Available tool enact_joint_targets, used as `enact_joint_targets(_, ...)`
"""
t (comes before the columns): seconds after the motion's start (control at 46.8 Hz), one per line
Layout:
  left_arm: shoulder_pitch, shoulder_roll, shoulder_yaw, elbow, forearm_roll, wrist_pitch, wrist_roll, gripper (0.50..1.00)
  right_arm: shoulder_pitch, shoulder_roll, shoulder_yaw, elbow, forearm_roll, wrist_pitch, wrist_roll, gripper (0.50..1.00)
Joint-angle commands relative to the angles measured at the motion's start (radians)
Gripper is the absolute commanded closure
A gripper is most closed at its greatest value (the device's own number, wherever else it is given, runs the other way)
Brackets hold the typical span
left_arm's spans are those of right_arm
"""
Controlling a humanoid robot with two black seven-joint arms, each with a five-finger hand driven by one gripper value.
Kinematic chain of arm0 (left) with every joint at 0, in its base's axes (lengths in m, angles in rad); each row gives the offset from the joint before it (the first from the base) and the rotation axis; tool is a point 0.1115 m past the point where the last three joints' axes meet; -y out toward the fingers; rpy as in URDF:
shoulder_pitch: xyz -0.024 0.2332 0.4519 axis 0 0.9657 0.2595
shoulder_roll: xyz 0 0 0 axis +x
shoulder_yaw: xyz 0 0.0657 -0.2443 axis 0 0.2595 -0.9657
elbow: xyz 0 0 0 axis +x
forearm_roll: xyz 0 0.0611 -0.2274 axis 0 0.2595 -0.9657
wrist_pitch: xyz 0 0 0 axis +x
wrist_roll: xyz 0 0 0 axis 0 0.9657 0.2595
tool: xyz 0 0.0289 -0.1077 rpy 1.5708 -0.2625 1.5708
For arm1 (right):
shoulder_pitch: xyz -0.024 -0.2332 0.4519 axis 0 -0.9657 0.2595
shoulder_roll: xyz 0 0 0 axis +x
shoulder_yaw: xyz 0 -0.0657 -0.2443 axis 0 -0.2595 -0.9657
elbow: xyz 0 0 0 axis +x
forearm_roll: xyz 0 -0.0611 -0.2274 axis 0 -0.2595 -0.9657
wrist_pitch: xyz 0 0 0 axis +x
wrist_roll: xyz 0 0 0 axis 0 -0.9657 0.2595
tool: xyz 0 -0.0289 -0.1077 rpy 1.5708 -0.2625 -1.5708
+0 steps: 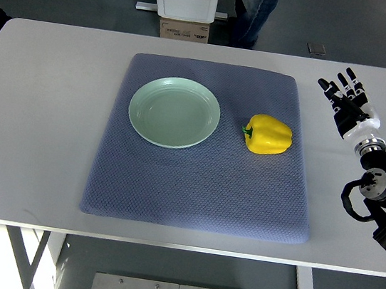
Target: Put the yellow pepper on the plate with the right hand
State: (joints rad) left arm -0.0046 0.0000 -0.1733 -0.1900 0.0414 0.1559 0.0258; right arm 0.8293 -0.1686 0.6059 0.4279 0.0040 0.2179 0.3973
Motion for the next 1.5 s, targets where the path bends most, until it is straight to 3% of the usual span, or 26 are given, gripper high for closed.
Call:
enact_joint_targets(0.0, 0.000, 0.000, -0.002, 0.000, 0.000, 0.002, -0.001, 0.500, 0.001, 0.000, 0.000, 0.000, 0.001, 0.000, 0.000, 0.500)
enact_joint_targets(1.474, -0.002, 0.000, 0.000, -0.002, 0.000, -0.007, 0.000, 0.500, -0.016, 0.008, -0.003, -0.001, 0.001, -0.014, -0.008, 0.500)
